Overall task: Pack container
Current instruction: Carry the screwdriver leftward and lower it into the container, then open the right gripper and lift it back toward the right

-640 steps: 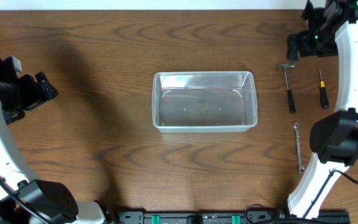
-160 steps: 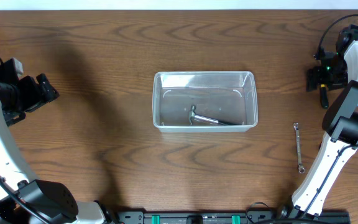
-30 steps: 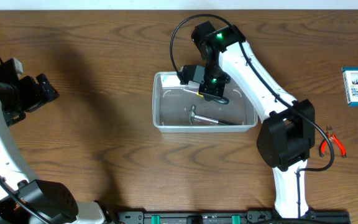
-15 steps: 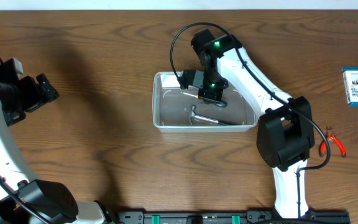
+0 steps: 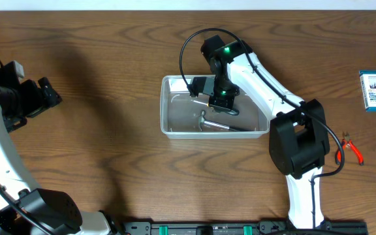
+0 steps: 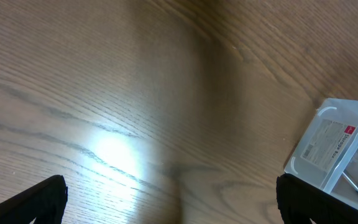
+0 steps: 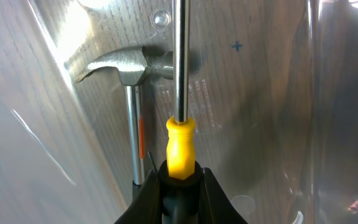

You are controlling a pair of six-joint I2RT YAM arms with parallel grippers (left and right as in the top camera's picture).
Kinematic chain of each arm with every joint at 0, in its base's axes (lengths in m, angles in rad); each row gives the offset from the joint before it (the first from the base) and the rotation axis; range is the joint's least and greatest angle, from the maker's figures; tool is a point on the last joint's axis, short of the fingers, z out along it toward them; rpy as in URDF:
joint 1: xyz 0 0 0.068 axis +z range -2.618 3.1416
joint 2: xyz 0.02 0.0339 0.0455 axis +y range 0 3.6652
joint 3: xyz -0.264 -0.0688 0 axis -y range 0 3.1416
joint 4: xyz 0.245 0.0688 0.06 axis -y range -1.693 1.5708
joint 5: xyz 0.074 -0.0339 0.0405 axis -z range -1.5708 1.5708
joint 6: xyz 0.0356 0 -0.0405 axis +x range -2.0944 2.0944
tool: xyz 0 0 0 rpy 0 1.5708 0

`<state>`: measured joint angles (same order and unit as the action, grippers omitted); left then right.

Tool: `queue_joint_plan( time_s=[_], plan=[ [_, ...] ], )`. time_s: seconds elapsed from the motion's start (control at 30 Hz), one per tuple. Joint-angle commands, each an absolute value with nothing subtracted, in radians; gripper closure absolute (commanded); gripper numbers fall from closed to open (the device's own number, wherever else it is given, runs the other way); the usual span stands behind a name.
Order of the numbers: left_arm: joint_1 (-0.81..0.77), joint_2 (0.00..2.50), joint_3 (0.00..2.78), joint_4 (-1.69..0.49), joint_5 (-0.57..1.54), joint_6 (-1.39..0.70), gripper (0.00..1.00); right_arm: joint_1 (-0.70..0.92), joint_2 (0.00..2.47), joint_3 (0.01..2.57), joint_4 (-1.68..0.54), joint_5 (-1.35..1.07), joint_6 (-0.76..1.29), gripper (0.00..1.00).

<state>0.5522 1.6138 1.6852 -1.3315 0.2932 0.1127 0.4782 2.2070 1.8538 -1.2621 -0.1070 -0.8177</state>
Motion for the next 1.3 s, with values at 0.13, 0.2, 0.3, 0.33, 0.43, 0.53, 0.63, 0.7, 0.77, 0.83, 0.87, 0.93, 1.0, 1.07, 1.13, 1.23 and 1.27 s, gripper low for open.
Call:
queue_joint_plan(
  time_s=[0.13,0.2,0.3,0.33,0.43,0.53,0.63,0.7,0.77,0.83,0.87,0.93,1.0,1.07,1.13,1.23,1.27],
  plan=[
    [0.556,1.615,1.685,-1.334,0.303,0.127,0.02,0.469,2.269,1.847,-1.261,-0.108,-0.823,0.94],
    [0.556,1.615,1.685,-1.334,0.303,0.127,0.02,0.469,2.281,1.847,-1.262,-0.108,-0.823,0.93],
    [0.556,1.615,1.685,-1.334,0.303,0.127,0.02,0.469,2.293,1.847,-1.264,-0.106,-0.816,0.91],
    [0.556,1.615,1.685,-1.334,0.303,0.127,0.02,0.469,2.293,1.847,-1.264,-0.105,-0.816,0.91],
    [0.556,1.615,1.685,-1.334,0.303,0.127,0.02,0.469,2.293,1.848,-1.263,-0.091,-0.816,0.87],
    [0.556,1.615,1.685,-1.334,0.303,0.127,0.02,0.469,2.293,1.848,-1.263,-0.061,-0.803,0.83],
    [0.556,1.615,1.685,-1.334,0.303,0.127,0.02,0.469,2.293,1.857,-1.265,-0.060,-0.785,0.78],
    [0.556,1.615,1.685,-1.334,0.303,0.127,0.02,0.469,2.293,1.872,-1.273,-0.060,-0.778,0.58],
    [0.556,1.615,1.685,-1.334,0.303,0.127,0.02,0.469,2.293,1.893,-1.288,-0.060,-0.779,0.17],
    [0.556,1.615,1.685,-1.334,0.303,0.127,0.02,0.469,2.293,1.920,-1.304,-0.060,-0.779,0.01],
    [0.556,1.615,1.685,-1.334,0.303,0.127,0.02,0.469,2.293,1.932,-1.312,-0.060,-0.779,0.01],
    [0.556,1.615,1.685,-1.334,0.303,0.127,0.02,0.469,2.293,1.971,-1.335,-0.060,-0.779,0.01],
    [0.556,1.615,1.685,-1.334,0.303,0.127,0.02,0.469,2.292,2.021,-1.365,-0.061,-0.778,0.01],
    [0.556,1.615,1.685,-1.334,0.303,0.127,0.02,0.469,2.292,2.092,-1.408,-0.065,-0.778,0.01],
    [0.556,1.615,1.685,-1.334,0.303,0.127,0.02,0.469,2.290,2.179,-1.460,-0.065,-0.778,0.01],
    [0.556,1.615,1.685,-1.334,0.303,0.127,0.02,0.469,2.281,2.316,-1.542,-0.064,-0.774,0.01],
    [0.556,1.615,1.685,-1.334,0.303,0.127,0.02,0.469,2.274,2.366,-1.568,-0.063,-0.765,0.01]
  ],
)
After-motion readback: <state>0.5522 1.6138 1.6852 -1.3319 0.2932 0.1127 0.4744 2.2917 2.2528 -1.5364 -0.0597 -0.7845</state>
